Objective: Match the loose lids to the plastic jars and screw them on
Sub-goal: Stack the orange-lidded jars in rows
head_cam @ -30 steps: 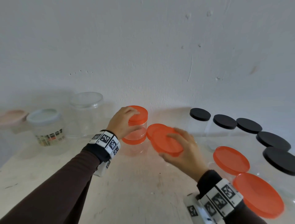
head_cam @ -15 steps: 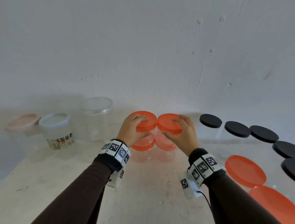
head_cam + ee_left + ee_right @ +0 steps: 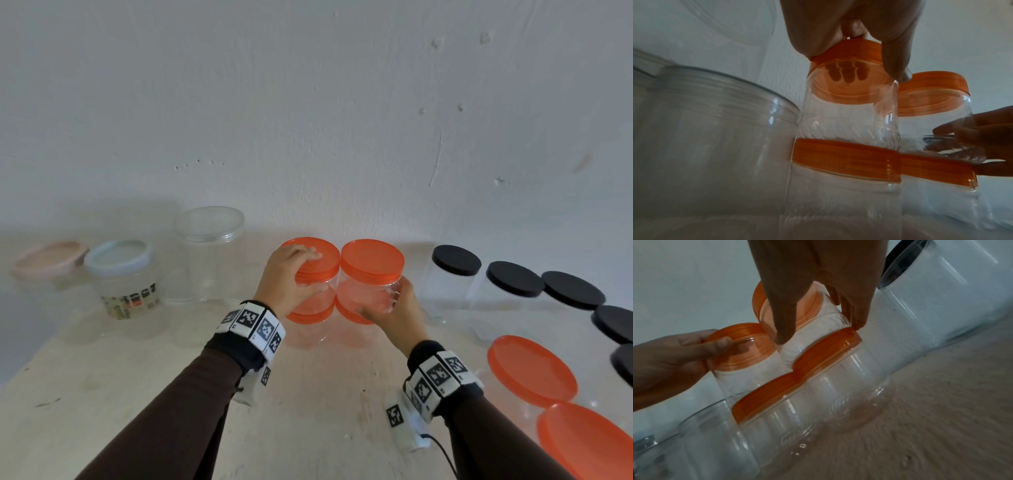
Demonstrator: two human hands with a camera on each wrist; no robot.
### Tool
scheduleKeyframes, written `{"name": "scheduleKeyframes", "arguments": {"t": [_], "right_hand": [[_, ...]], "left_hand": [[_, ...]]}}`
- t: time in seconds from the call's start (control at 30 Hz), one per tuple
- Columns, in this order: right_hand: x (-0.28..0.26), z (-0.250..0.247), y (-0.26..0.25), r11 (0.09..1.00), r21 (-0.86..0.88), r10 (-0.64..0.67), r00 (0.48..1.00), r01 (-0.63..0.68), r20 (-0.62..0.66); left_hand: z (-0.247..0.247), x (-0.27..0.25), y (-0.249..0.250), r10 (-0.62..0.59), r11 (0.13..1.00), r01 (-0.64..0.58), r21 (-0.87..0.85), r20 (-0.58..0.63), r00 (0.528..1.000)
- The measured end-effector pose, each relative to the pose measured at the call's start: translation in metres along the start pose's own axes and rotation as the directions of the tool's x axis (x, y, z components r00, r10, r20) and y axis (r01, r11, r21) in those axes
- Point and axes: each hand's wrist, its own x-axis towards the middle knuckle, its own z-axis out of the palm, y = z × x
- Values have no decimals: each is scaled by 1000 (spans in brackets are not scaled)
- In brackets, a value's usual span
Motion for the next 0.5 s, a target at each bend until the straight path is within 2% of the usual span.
{"name": "scheduleKeyframes", "arguments": {"t": [0.2,0.27,0.3,0.4,0.5], "right_hand": [[4,2,0,1000,-23,9,1000,-9,20],[2,-4,0,993,-117,-16,999,21,50],[0,-8,2,975,-217,-32,998,45,63],[-15,-30,10,818,-566,-91,995,96,37],[-34,-61,26,660,-751,-64,997,18,-33]], "left_hand": [[0,-1,1,3,1000,-3,-3,1,1000],[0,0,1,3,1000,-3,-1,2,1000],[-1,0,0,5,1000,-5,0,3,1000],[0,-1,0,7,1000,-7,-7,10,1000],[0,-1,1,22,1000,-22,6,5,1000]]}}
